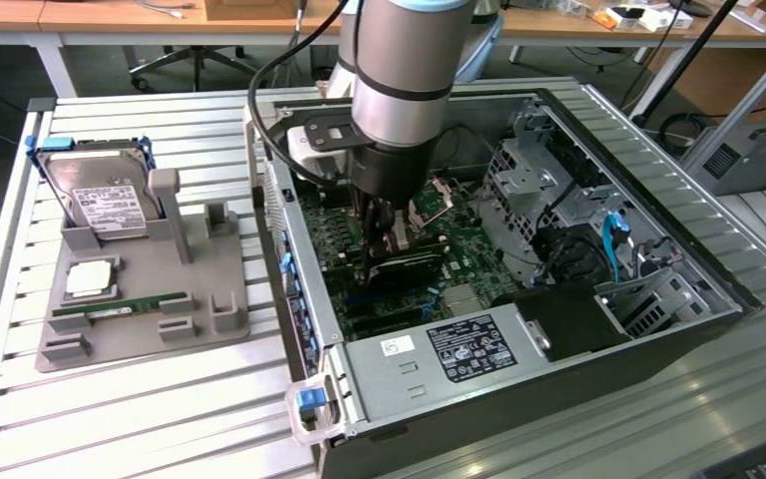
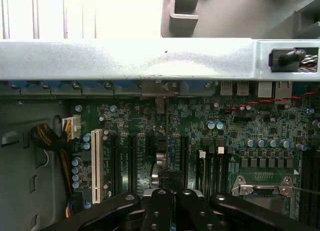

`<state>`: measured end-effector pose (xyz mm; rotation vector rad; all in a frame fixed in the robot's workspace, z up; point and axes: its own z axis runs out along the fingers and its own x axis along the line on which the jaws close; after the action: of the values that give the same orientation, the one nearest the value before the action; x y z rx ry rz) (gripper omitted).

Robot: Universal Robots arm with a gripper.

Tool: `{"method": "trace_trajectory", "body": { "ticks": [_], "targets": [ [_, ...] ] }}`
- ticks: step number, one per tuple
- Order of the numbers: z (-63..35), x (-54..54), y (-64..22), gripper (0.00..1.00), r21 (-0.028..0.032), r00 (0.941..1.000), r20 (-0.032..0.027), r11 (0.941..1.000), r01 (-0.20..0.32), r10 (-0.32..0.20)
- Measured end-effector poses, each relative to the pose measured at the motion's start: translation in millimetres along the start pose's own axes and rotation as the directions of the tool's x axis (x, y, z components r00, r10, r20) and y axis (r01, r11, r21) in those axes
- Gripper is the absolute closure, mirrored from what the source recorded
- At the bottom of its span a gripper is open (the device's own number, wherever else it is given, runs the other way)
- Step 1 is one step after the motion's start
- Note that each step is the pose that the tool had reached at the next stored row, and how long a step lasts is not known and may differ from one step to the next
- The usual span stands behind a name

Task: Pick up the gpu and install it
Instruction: 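Press down on the gpu until it lock into place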

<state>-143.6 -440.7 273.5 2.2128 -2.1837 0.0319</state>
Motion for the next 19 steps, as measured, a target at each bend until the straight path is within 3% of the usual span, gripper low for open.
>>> {"method": "trace_trajectory", "body": {
  "ticks": [12, 19],
  "targets": [
    [1.4, -0.4, -0.1, 0.89, 0.0002, 1.0, -0.0014, 1.0, 0.0, 0.0],
    [-17.1, 0.3, -0.7, 0.89, 0.0001, 1.0, -0.0015, 1.0, 0.0, 0.0]
  ]
}}
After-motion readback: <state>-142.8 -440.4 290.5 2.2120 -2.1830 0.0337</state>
